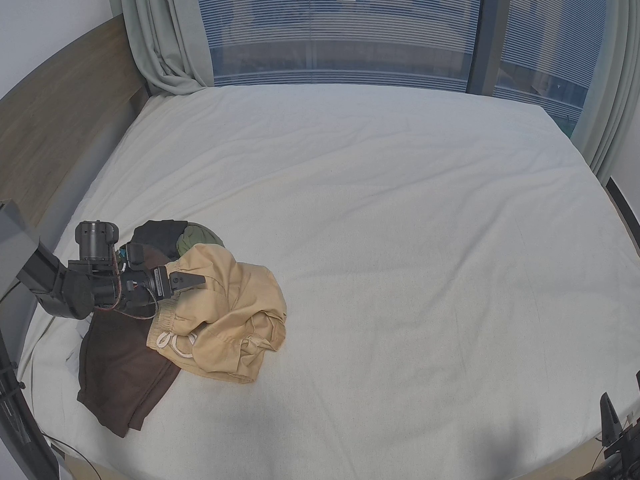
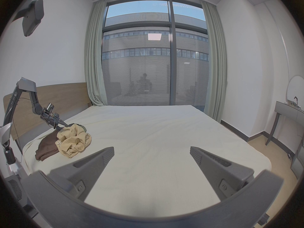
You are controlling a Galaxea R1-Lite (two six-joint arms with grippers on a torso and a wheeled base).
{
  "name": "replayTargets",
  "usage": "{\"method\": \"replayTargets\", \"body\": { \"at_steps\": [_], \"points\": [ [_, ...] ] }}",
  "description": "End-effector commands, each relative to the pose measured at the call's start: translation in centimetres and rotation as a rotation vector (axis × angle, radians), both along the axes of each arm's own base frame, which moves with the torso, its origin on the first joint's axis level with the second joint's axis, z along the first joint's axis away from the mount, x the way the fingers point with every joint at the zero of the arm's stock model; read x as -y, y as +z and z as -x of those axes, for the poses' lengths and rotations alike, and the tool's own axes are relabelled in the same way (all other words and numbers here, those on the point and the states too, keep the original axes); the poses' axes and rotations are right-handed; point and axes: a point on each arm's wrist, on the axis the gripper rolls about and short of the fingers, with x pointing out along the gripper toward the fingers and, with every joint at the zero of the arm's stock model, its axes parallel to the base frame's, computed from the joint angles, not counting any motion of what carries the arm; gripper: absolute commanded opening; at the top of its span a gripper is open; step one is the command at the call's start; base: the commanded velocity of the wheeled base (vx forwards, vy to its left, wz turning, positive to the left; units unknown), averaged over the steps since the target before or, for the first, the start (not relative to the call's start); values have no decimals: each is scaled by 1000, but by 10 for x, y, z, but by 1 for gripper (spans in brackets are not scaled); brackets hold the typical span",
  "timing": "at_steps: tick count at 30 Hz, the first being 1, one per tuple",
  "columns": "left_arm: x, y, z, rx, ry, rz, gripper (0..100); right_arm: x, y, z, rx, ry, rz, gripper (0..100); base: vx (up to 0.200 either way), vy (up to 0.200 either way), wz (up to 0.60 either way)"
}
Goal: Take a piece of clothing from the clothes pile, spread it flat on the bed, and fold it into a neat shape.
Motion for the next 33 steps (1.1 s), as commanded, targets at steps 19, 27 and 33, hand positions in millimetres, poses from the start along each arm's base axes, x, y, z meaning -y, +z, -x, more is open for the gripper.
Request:
{"method": "replayTargets", "body": {
  "at_steps": [19,27,33],
  "points": [
    [2,-20,-7,8,-9,15,0,0,-5,0,-3,-1,-3,100,0,0,0],
    [4,-5,-1,28,4,40,0,0,-5,0,-3,-1,-2,100,0,0,0],
    [4,25,2,74,48,114,0,0,-5,0,-3,-1,2,100,0,0,0]
  ]
}}
